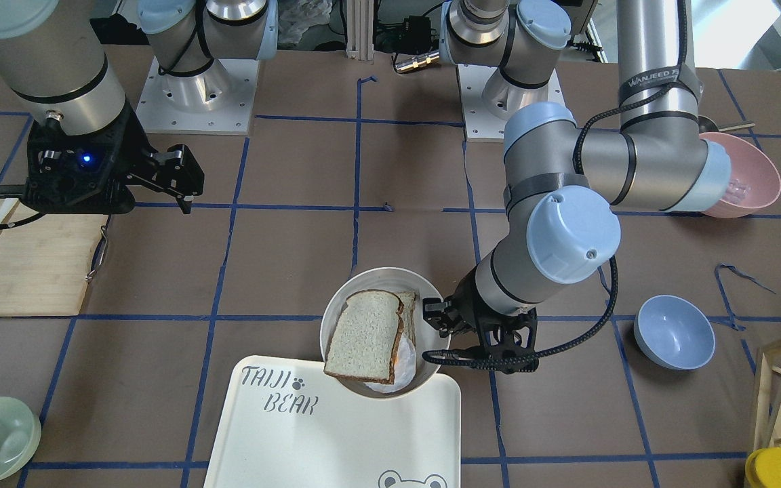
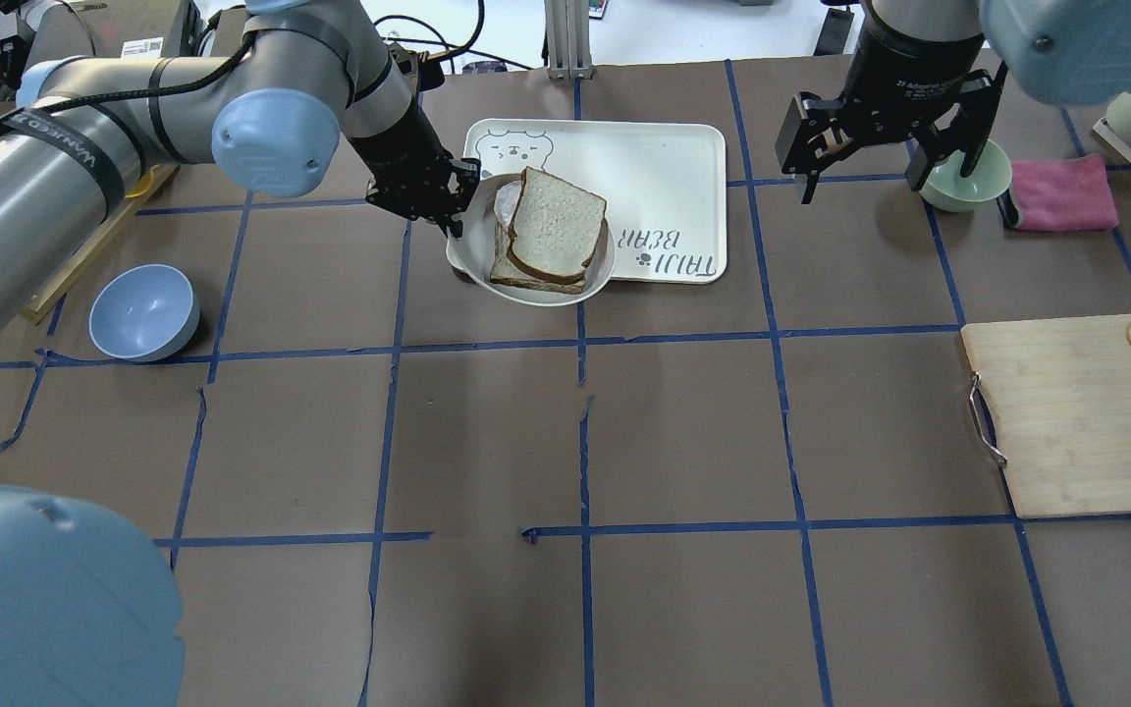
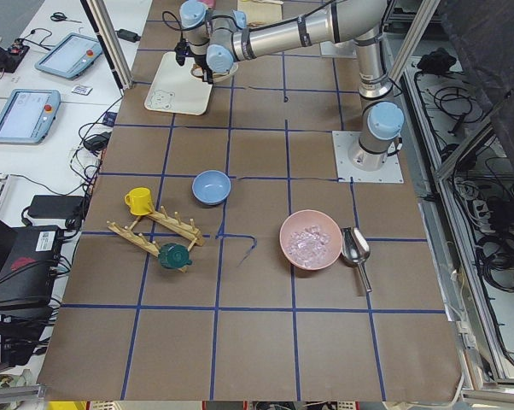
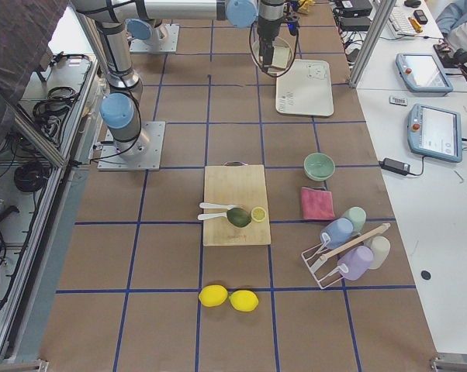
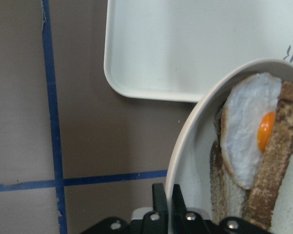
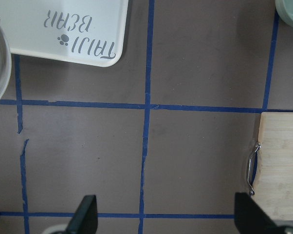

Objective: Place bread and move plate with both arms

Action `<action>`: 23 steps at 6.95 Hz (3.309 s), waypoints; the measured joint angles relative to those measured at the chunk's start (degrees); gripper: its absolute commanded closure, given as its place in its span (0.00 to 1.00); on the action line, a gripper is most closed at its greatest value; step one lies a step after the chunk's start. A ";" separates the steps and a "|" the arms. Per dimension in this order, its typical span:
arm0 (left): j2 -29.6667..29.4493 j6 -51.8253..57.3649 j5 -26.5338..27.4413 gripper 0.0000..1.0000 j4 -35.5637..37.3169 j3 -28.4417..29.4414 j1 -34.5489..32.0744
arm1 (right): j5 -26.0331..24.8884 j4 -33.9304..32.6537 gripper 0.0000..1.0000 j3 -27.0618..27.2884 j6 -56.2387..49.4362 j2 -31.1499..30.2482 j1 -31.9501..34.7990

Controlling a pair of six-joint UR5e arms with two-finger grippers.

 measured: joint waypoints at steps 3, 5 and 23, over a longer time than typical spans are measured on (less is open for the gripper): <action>-10.45 -0.43 -3.56 1.00 0.10 11.45 0.07 | -0.01 -0.03 0.00 0.00 0.05 0.00 0.03; -16.05 -0.74 -7.59 1.00 4.44 16.81 0.07 | 0.00 -0.06 0.00 0.02 0.00 0.05 -0.05; 7.53 -2.11 4.34 0.00 -21.20 10.90 6.92 | 0.22 -0.52 0.00 0.69 0.02 -0.11 -0.03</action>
